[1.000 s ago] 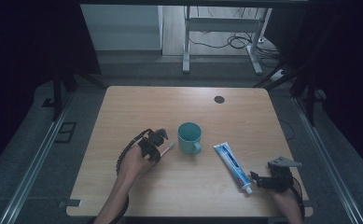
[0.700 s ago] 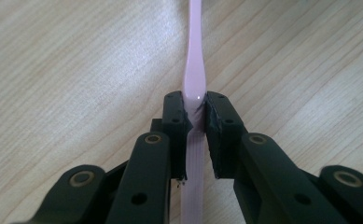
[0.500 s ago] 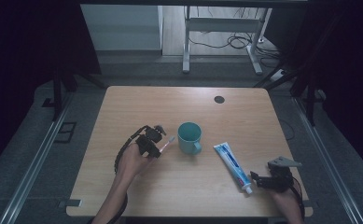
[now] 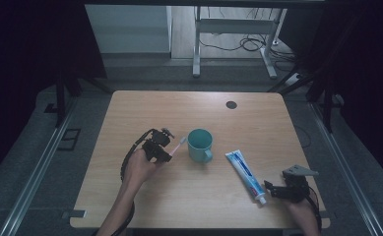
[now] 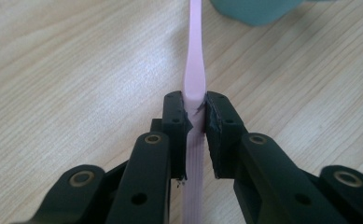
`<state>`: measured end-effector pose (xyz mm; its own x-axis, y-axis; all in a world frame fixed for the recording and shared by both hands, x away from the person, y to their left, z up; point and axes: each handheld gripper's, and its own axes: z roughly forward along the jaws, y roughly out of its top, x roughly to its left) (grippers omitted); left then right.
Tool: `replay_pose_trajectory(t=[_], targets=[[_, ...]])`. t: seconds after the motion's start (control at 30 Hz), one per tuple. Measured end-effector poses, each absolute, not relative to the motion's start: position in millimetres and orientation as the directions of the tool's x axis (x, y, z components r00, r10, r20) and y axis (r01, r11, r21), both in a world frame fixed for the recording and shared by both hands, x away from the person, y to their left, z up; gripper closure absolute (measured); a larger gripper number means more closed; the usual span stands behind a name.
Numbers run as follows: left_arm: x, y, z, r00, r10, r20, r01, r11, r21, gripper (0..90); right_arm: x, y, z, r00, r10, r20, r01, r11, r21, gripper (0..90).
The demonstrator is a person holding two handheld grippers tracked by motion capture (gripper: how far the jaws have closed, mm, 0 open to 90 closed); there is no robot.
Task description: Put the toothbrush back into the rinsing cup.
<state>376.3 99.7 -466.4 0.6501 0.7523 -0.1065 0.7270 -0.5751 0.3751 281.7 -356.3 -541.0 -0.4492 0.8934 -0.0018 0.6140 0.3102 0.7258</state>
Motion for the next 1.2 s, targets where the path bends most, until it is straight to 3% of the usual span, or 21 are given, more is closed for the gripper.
replay_pose_trajectory(t=[1.2], targets=[[371, 95, -422, 0.688, 0.722, -0.072, 0.601, -0.511, 0.614, 78.6, 282, -356, -541, -0.449, 0.893, -0.002, 0.613, 0.310, 0.726, 12.2]])
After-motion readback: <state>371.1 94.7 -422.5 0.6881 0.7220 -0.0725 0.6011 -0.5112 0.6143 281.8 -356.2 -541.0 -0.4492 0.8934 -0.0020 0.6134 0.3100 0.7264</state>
